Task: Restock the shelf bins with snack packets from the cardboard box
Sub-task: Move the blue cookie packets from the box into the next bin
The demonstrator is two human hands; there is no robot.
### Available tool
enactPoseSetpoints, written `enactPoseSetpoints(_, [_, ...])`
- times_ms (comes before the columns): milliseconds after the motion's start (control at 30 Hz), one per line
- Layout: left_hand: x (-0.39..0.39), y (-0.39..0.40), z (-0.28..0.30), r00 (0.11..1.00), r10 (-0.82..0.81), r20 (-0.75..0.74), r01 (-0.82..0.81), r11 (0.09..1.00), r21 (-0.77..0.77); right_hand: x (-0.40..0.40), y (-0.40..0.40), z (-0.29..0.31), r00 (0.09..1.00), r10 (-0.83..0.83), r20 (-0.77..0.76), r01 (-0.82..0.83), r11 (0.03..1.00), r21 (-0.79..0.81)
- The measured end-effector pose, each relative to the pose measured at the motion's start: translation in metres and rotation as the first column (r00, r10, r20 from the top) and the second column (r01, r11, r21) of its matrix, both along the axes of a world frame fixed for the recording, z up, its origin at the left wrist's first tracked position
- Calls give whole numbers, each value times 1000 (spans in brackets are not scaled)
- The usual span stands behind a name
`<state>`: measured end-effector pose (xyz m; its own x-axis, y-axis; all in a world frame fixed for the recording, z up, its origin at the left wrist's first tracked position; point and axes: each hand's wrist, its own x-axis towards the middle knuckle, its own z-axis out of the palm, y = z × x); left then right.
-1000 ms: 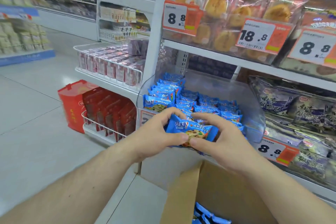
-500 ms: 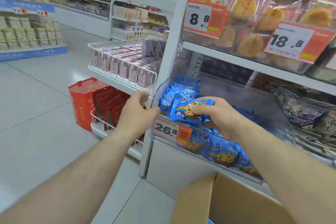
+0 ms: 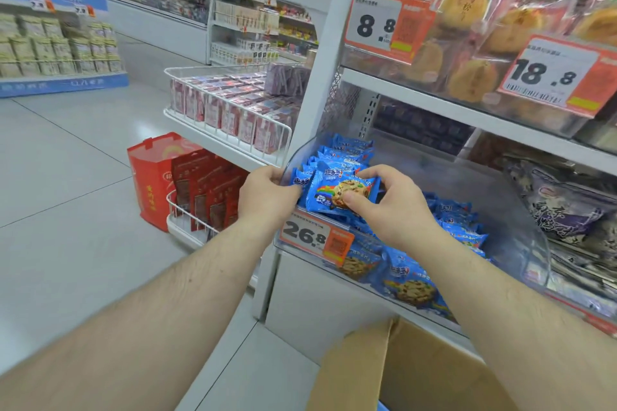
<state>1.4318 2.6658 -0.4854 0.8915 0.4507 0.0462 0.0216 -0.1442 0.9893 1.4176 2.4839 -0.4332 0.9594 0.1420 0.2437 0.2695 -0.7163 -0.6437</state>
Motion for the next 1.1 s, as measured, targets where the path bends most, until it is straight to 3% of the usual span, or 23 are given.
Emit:
enactPoseSetpoints(300, [-18, -2, 4, 986, -145, 83, 159, 968, -196, -10, 18, 5, 967, 28, 253, 59, 943, -329])
enactPoseSetpoints(567, [-21, -2, -1, 968, -215, 131, 239, 950, -203, -17, 23, -2, 998, 55, 24, -47, 960, -276])
enactPoseSetpoints(700, [-21, -3, -3, 953, -221, 205, 254, 956, -148, -14, 9, 2, 998, 28, -48, -30, 998, -47])
enactPoseSetpoints(800, [-21, -4, -2, 923, -248, 293, 246, 968, 42, -12, 5, 0, 999, 33, 30, -28, 989, -143])
enactPoseSetpoints(900, [-21, -4, -3, 922, -295, 253, 250, 949, 193, -11, 10, -5, 998, 38, 48, -30, 988, -154])
enactPoseSetpoints(1000, [-22, -2, -3, 930, -280, 240, 221, 944, 246, -7, 16, -5, 998, 64, -4, -64, 987, -149])
enactPoseSetpoints(1100, [-22, -2, -1, 939, -268, 214, 216, 947, 237, 1, 13, 0, 993, 55, -108, -57, 998, -17])
